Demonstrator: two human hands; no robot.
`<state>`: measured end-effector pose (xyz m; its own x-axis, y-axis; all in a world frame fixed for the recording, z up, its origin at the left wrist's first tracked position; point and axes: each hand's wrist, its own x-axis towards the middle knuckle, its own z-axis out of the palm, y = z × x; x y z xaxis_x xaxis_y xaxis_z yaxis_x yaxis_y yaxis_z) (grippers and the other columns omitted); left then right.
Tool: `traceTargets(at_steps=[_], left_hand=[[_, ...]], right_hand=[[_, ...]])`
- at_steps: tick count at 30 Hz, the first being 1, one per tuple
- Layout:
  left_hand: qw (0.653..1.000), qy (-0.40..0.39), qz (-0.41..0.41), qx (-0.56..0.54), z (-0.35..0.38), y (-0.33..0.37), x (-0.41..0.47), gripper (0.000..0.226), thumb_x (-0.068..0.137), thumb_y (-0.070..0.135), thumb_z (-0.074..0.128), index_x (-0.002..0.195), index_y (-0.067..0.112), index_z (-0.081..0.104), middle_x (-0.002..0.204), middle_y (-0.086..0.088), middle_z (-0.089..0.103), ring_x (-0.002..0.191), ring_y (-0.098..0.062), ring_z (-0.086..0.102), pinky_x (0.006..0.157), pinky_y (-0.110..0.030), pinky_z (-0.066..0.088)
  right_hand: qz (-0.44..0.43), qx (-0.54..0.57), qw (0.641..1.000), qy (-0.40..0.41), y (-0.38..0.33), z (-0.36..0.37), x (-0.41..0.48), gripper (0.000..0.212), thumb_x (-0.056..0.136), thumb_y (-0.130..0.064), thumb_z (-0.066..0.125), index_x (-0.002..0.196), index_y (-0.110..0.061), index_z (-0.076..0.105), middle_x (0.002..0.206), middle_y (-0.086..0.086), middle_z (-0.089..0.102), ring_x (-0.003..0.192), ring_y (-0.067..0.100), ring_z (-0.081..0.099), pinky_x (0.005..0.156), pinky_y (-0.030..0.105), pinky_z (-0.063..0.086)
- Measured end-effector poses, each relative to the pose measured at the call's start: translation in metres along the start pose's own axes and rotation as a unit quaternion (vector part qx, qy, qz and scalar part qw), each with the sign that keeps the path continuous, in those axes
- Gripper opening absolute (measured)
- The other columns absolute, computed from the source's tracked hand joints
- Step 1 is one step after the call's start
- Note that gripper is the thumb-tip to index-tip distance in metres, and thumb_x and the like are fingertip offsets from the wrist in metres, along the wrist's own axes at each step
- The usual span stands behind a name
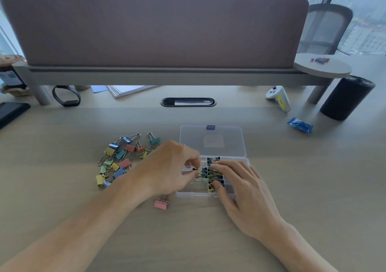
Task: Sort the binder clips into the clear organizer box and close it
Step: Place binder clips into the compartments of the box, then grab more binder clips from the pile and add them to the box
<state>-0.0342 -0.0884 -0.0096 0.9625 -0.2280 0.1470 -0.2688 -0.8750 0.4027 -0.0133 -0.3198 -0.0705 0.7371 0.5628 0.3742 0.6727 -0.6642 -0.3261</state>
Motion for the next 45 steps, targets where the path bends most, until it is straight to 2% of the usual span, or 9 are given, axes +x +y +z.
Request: traceTargets(at_steps=[4,7,12,16,21,24,30,39,45], left_hand=[[1.0,0.011,0.003,0.0,0.003,-0.002,-0.001,0.01,0.091,0.033,0.073,0.098,0.029,0.077,0.096,0.016,0.074,0.081,0.014,0.06,0.075,-0.005,0.044],[0.999,0.02,-0.009,-0.033,0.003,-0.005,-0.003,0.011,0.092,0.035,0.073,0.1,0.029,0.077,0.097,0.017,0.073,0.088,0.012,0.061,0.074,0.0,0.04],[0.992,0.069,-0.064,-0.083,-0.012,-0.022,-0.01,0.007,0.095,0.03,0.07,0.098,0.031,0.076,0.093,0.023,0.072,0.093,0.006,0.064,0.08,-0.011,0.048],[0.975,0.152,-0.144,-0.071,-0.036,-0.054,-0.013,0.011,0.092,0.021,0.073,0.087,0.031,0.076,0.08,0.022,0.071,0.077,0.003,0.067,0.069,-0.009,0.045],[0.968,0.137,-0.208,-0.016,-0.057,-0.089,-0.017,0.025,0.092,0.011,0.07,0.086,0.035,0.071,0.08,0.022,0.068,0.075,0.0,0.067,0.066,-0.017,0.044],[0.977,0.076,-0.202,0.003,-0.057,-0.089,-0.017,0.027,0.092,0.013,0.072,0.089,0.04,0.069,0.086,0.016,0.069,0.076,-0.005,0.068,0.064,-0.022,0.052],[0.988,-0.019,-0.142,0.063,-0.037,-0.072,-0.007,0.027,0.088,0.019,0.075,0.1,0.042,0.068,0.091,0.019,0.06,0.084,-0.003,0.058,0.064,-0.019,0.04],[0.99,-0.027,-0.084,0.107,-0.035,-0.073,-0.006,0.026,0.092,0.016,0.065,0.107,0.036,0.068,0.092,0.017,0.063,0.081,-0.005,0.057,0.065,-0.017,0.037],[0.988,0.003,-0.055,0.142,-0.025,-0.08,-0.01,0.025,0.1,0.017,0.054,0.111,0.031,0.071,0.099,0.005,0.071,0.083,-0.014,0.062,0.074,-0.031,0.051]], right_hand=[[0.002,0.006,1.0,0.006,0.0,0.001,0.0,0.039,0.104,-0.044,0.044,0.135,-0.028,0.063,0.135,-0.016,0.059,0.126,0.009,0.055,0.108,0.031,0.045],[0.007,0.004,1.0,0.001,0.0,0.001,0.0,0.041,0.104,-0.046,0.042,0.136,-0.029,0.062,0.136,-0.017,0.058,0.128,0.008,0.053,0.108,0.031,0.045],[0.013,-0.001,1.0,-0.007,0.001,0.001,-0.002,0.042,0.105,-0.05,0.042,0.139,-0.033,0.059,0.138,-0.02,0.056,0.13,0.005,0.051,0.11,0.028,0.043],[0.015,0.0,1.0,-0.007,0.0,0.002,-0.002,0.042,0.105,-0.051,0.04,0.138,-0.033,0.059,0.139,-0.021,0.055,0.13,0.005,0.052,0.11,0.028,0.044],[0.01,0.0,1.0,-0.001,0.0,0.001,-0.002,0.043,0.104,-0.051,0.041,0.137,-0.033,0.06,0.137,-0.02,0.056,0.128,0.007,0.053,0.108,0.031,0.047],[0.009,-0.003,1.0,0.003,-0.001,0.001,-0.001,0.042,0.104,-0.049,0.043,0.137,-0.033,0.06,0.136,-0.02,0.057,0.127,0.007,0.054,0.107,0.03,0.046],[0.013,-0.004,1.0,-0.003,0.0,0.001,-0.002,0.042,0.104,-0.05,0.043,0.138,-0.034,0.06,0.137,-0.021,0.057,0.129,0.006,0.053,0.11,0.027,0.044],[0.011,0.012,1.0,0.0,-0.003,-0.001,-0.001,0.041,0.104,-0.05,0.041,0.137,-0.033,0.06,0.137,-0.021,0.057,0.127,0.005,0.053,0.108,0.031,0.048],[-0.003,0.025,1.0,0.0,-0.004,-0.002,-0.002,0.041,0.105,-0.049,0.04,0.137,-0.032,0.06,0.137,-0.02,0.056,0.127,0.006,0.054,0.107,0.033,0.048]])
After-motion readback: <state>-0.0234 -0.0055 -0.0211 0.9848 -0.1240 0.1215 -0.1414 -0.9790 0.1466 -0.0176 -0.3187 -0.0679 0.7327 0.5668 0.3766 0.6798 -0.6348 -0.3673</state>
